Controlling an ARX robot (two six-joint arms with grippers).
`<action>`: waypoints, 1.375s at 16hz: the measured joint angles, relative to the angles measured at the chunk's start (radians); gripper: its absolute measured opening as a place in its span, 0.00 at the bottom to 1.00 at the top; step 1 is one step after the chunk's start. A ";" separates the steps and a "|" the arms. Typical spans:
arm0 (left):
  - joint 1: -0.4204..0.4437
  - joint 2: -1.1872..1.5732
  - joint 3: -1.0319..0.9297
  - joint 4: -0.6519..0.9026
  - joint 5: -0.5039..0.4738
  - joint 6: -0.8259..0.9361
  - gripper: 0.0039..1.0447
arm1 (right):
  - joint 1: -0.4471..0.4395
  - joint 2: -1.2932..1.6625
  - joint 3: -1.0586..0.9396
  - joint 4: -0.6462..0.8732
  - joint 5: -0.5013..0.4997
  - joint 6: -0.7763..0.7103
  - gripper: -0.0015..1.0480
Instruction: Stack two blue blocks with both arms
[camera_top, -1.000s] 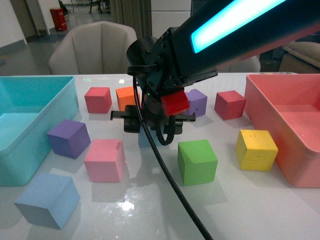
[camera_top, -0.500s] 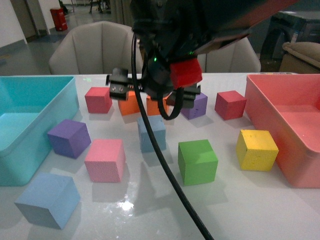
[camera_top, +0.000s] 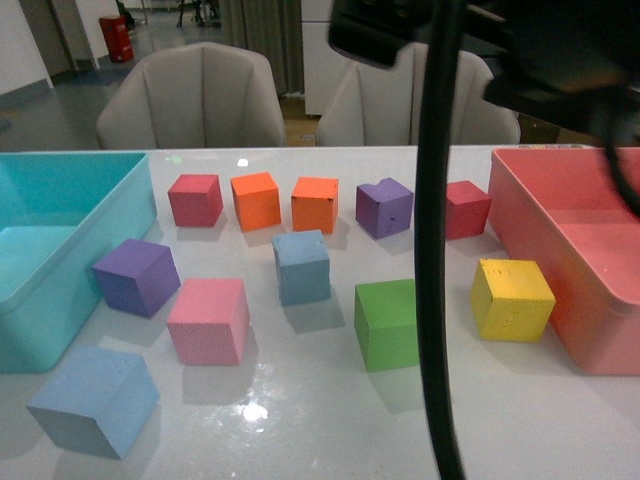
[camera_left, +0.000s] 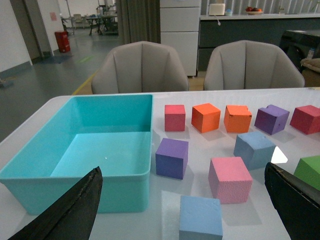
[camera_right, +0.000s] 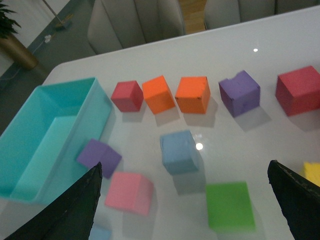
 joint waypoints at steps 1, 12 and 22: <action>0.000 0.000 0.000 0.000 0.000 0.000 0.94 | 0.012 -0.114 -0.105 -0.003 0.017 -0.008 0.94; 0.000 0.000 0.000 0.000 0.000 0.000 0.94 | -0.374 -0.818 -0.756 0.280 0.016 -0.401 0.18; 0.000 0.000 0.000 0.000 0.000 0.000 0.94 | -0.513 -1.143 -0.884 0.121 -0.144 -0.418 0.02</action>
